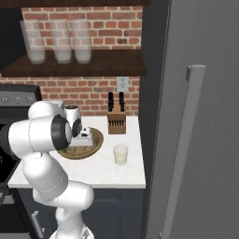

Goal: Grab a lemon wedge from the fridge and one ice cube from the ice bowl, and put them in the glass of lemonade.

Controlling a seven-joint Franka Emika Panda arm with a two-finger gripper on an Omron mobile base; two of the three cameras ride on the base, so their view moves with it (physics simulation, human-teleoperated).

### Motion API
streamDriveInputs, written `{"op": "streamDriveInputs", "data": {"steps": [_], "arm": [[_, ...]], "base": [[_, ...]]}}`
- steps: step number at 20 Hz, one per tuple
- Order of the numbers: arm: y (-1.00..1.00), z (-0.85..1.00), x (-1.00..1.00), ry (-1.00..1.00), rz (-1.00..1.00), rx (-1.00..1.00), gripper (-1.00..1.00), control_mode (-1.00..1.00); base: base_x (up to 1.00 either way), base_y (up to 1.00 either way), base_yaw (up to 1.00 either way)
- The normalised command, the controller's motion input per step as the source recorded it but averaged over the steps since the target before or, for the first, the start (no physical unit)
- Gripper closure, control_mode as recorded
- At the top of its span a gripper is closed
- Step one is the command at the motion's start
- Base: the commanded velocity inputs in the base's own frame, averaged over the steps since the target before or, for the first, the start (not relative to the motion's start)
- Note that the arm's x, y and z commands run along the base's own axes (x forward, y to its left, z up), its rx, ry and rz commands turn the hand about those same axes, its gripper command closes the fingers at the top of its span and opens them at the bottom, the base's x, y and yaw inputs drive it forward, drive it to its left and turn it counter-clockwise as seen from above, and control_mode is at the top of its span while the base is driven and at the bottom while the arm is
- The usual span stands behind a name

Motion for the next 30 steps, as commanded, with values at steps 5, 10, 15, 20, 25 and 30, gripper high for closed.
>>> {"op": "streamDriveInputs", "data": {"steps": [5, 10, 15, 20, 25, 30], "arm": [[0.0, 0.0, 0.0, 0.0, 0.0, 0.0, 1.0, -1.0], [0.0, 0.0, 0.0, 0.0, 0.0, 0.0, 1.0, -1.0], [0.0, 0.0, 0.0, 0.0, 0.0, 0.0, 1.0, -1.0], [0.01, 0.57, -0.04, 0.01, -0.01, -0.02, 1.0, -1.0], [-0.02, 0.62, -0.07, -0.04, 0.0, 0.03, 1.0, -1.0], [-0.18, 0.28, -0.18, -0.09, 0.0, 0.1, 1.0, -1.0]], "base": [[0.0, 0.0, 0.0], [0.0, 0.0, 0.0], [0.0, 0.0, 0.0], [0.0, 0.0, 0.0], [0.0, 0.0, 0.0], [0.0, 0.0, 0.0]]}}
